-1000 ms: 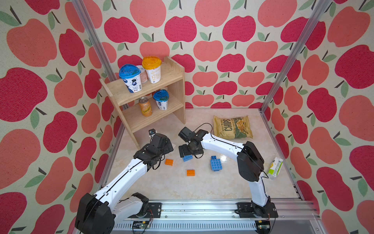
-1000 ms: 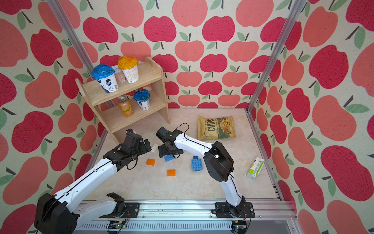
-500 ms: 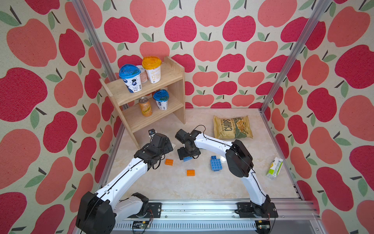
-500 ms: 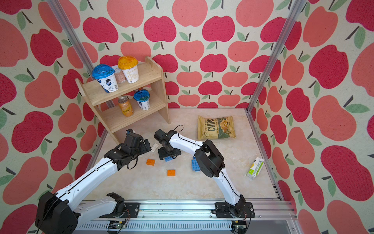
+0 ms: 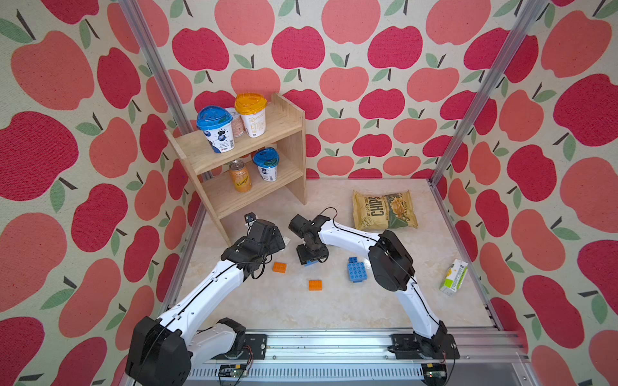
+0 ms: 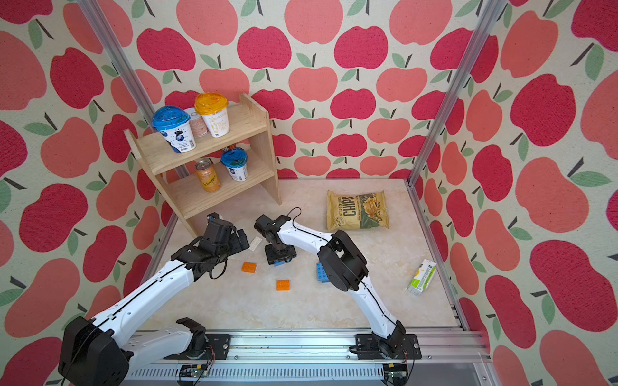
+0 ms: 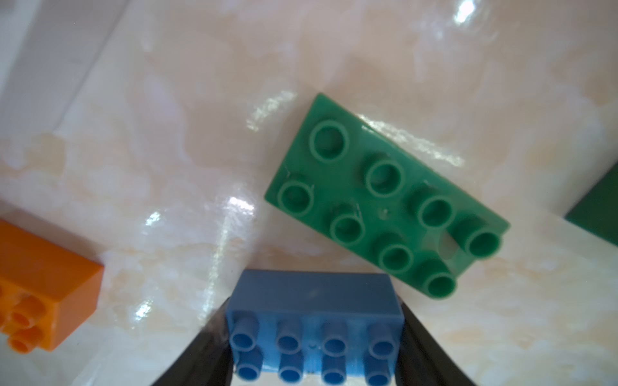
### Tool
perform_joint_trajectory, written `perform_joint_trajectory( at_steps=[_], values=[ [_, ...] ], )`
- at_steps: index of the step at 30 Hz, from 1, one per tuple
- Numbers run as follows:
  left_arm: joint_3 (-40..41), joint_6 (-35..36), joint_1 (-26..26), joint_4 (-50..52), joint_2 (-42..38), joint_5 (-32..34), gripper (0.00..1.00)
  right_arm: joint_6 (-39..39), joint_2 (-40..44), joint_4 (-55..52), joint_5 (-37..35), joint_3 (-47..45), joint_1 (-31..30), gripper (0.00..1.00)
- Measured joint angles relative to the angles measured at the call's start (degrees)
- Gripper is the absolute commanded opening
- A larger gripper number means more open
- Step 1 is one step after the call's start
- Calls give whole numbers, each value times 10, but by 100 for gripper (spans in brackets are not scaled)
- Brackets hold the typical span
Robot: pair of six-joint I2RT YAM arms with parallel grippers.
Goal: Assemble a rectangle with lego
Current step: Pick up the lego brick from the center of the board, then assemble the lego brick with the lego brick.
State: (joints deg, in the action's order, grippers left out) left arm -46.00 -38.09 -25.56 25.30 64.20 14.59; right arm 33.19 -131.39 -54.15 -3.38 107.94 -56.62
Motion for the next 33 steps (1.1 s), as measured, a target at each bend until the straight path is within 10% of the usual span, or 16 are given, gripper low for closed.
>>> perform_joint_trajectory(
  at_steps=[20, 33],
  values=[
    [0, 8, -6, -28, 13, -32, 97, 52, 280, 24, -66, -237, 80, 53],
    [0, 20, -26, -50, 50, -50, 97, 54, 294, 53, -77, -331, 122, 53]
  ],
)
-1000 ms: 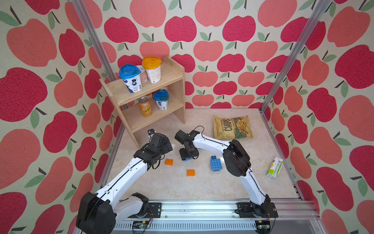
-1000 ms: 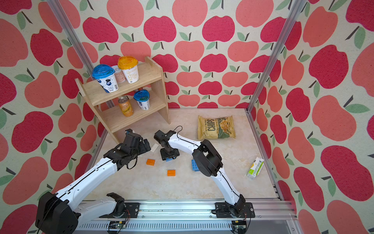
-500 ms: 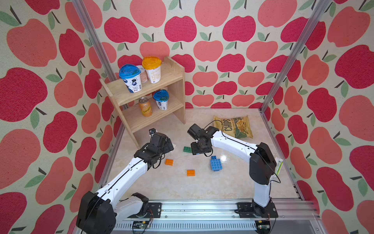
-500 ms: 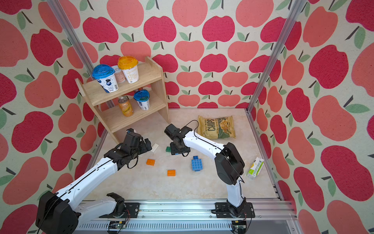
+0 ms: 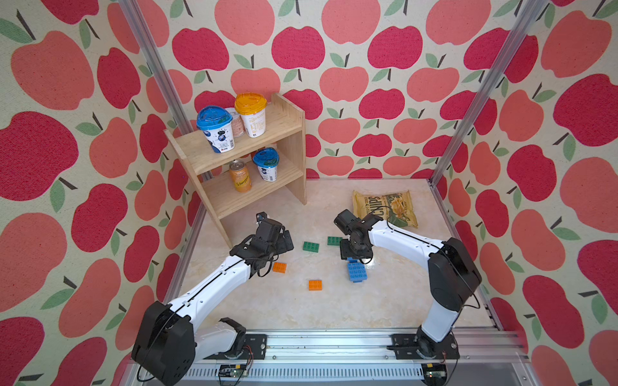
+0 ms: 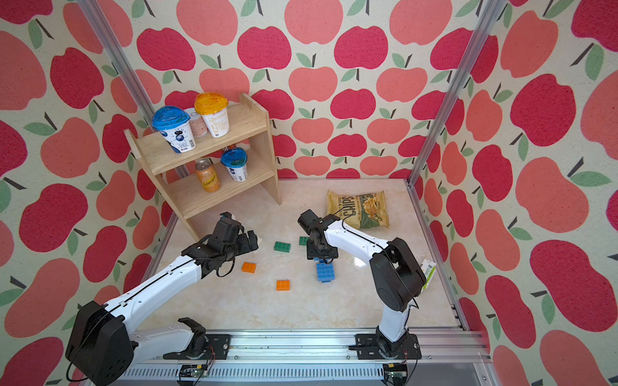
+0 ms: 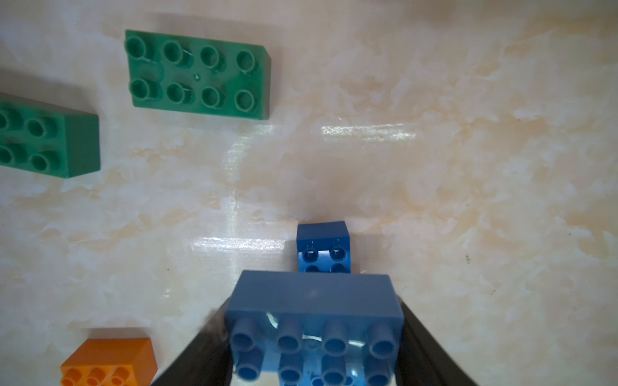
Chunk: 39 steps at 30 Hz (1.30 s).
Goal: Assemble a rectangle with lego
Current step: Assemble the lego brick with the lego brick.
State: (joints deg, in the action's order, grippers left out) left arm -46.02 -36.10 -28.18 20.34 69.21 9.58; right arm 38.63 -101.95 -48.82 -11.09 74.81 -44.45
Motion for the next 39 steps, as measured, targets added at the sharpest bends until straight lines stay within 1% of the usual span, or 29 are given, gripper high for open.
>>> perform_joint_trajectory(
  at_steps=[23, 39],
  values=[
    [-14, 10, -3, -4, 22, -11, 97, 5, 0, 42, -1, -38, 6, 52],
    [-14, 10, -3, -4, 24, -11, 97, 5, 0, 44, 7, -43, 6, 50]
  ],
)
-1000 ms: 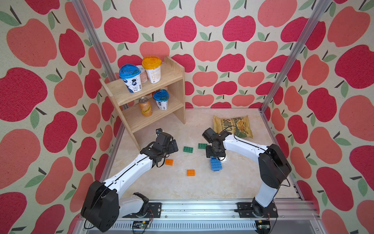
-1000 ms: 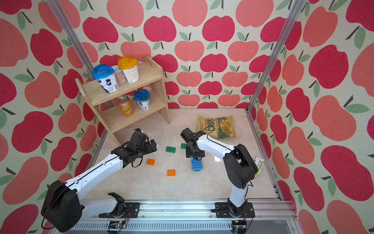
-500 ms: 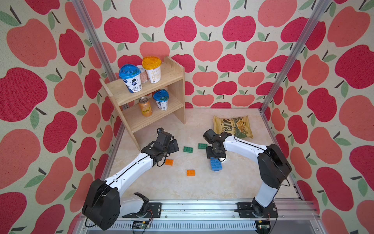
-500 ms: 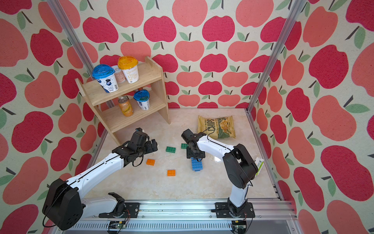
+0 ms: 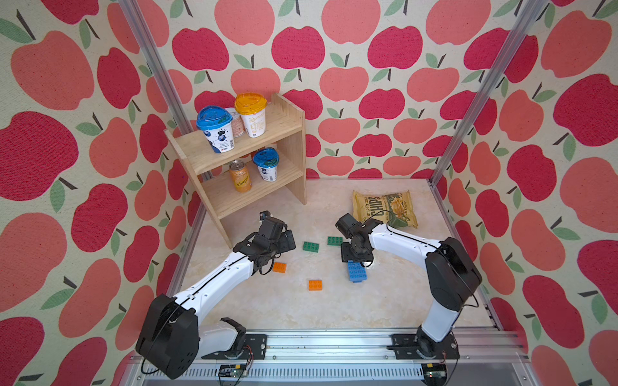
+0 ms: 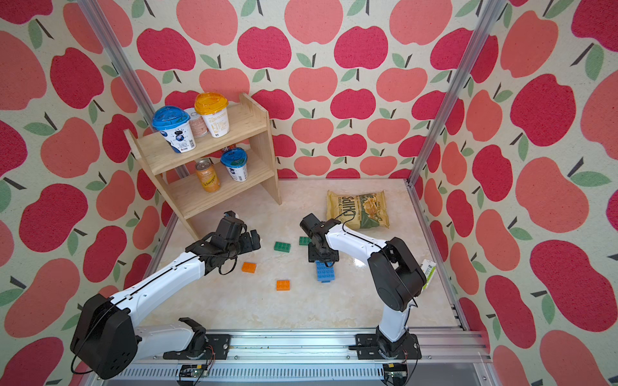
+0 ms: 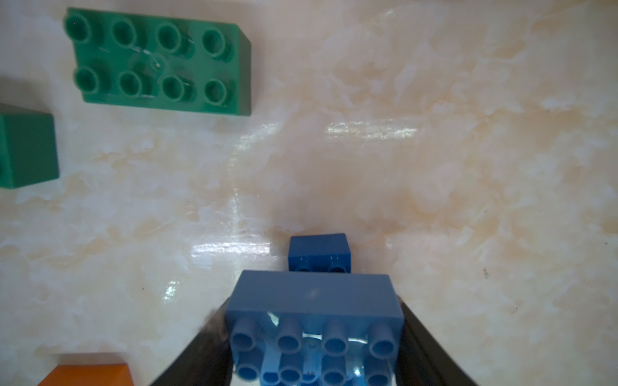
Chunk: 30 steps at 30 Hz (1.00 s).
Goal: Assemble a rectangle with lego
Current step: Assemble the lego brick with the lego brick.
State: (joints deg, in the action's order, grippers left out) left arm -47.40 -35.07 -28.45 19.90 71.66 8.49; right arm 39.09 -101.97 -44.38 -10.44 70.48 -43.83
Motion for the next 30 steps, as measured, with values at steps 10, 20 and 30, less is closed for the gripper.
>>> perform_joint_trajectory(
  at_steps=[10, 20, 30],
  values=[
    [0, 0, 0, 0, 0, 0, 97, 1, 0, 0, 0, -9, 7, 50],
    [0, 0, 0, 0, 0, 0, 97, 16, 0, 2, 5, -16, 9, 50],
    [0, 0, 0, 0, 0, 0, 97, 31, 0, 7, 11, -22, 9, 50]
  ],
)
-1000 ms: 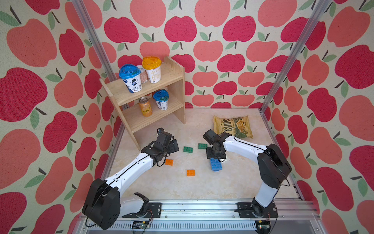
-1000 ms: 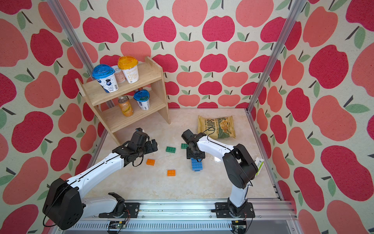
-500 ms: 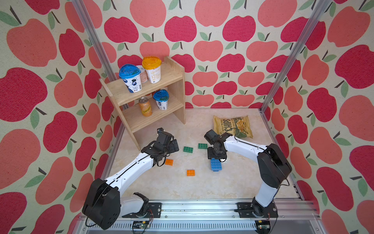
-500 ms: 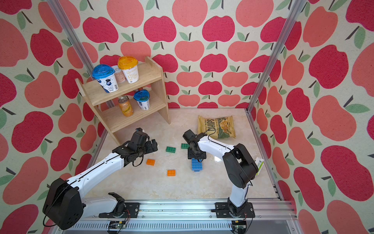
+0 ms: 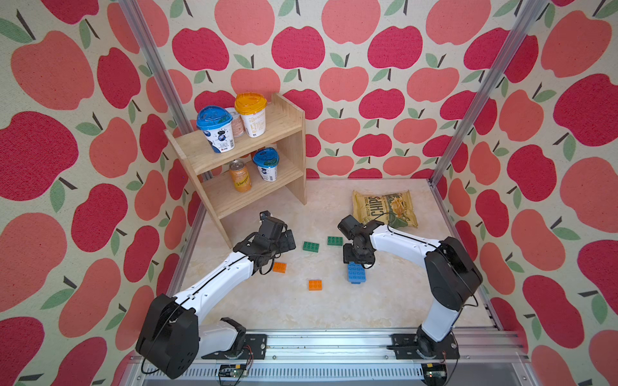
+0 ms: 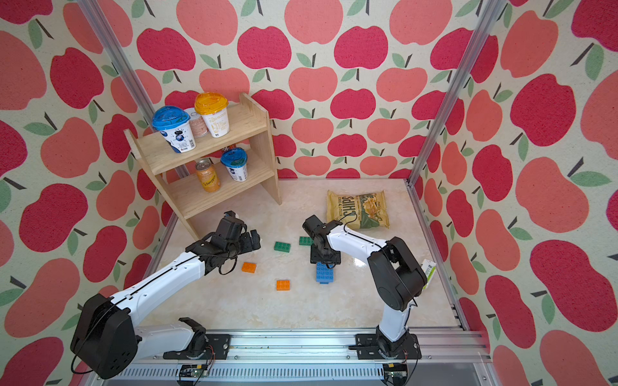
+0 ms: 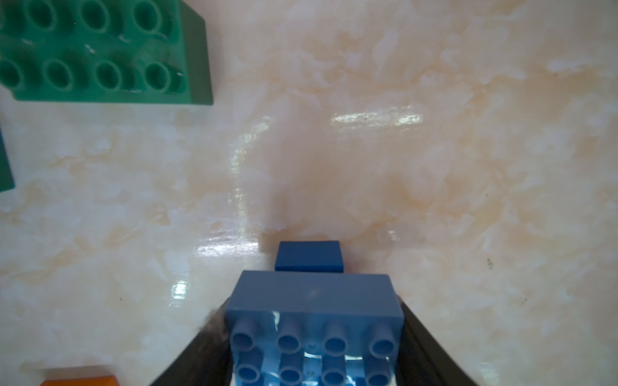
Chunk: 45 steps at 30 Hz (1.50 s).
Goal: Assemble a rectangle with lego
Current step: Assemble the lego brick with the lego brick.
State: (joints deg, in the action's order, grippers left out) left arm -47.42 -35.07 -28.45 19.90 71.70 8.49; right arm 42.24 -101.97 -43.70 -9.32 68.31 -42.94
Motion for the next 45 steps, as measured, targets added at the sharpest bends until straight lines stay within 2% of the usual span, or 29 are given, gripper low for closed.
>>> perform_joint_trajectory(
  at_steps=[14, 20, 23, 31, 45],
  values=[
    [0, 0, 0, 0, 6, 0, 97, 42, 10, 15, 4, -17, 1, 46],
    [-1, 0, -2, 0, 7, 0, 97, 62, 15, 24, 6, -27, -1, 41],
    [-1, 0, -4, 0, 7, 0, 97, 70, 14, 28, 8, -30, -1, 36],
    [-1, 0, -4, 0, 7, 0, 97, 78, -14, 17, 19, -14, -2, 30],
    [-1, 0, -4, -3, 7, 0, 97, 87, -18, 9, 19, -8, -2, 32]
  ],
)
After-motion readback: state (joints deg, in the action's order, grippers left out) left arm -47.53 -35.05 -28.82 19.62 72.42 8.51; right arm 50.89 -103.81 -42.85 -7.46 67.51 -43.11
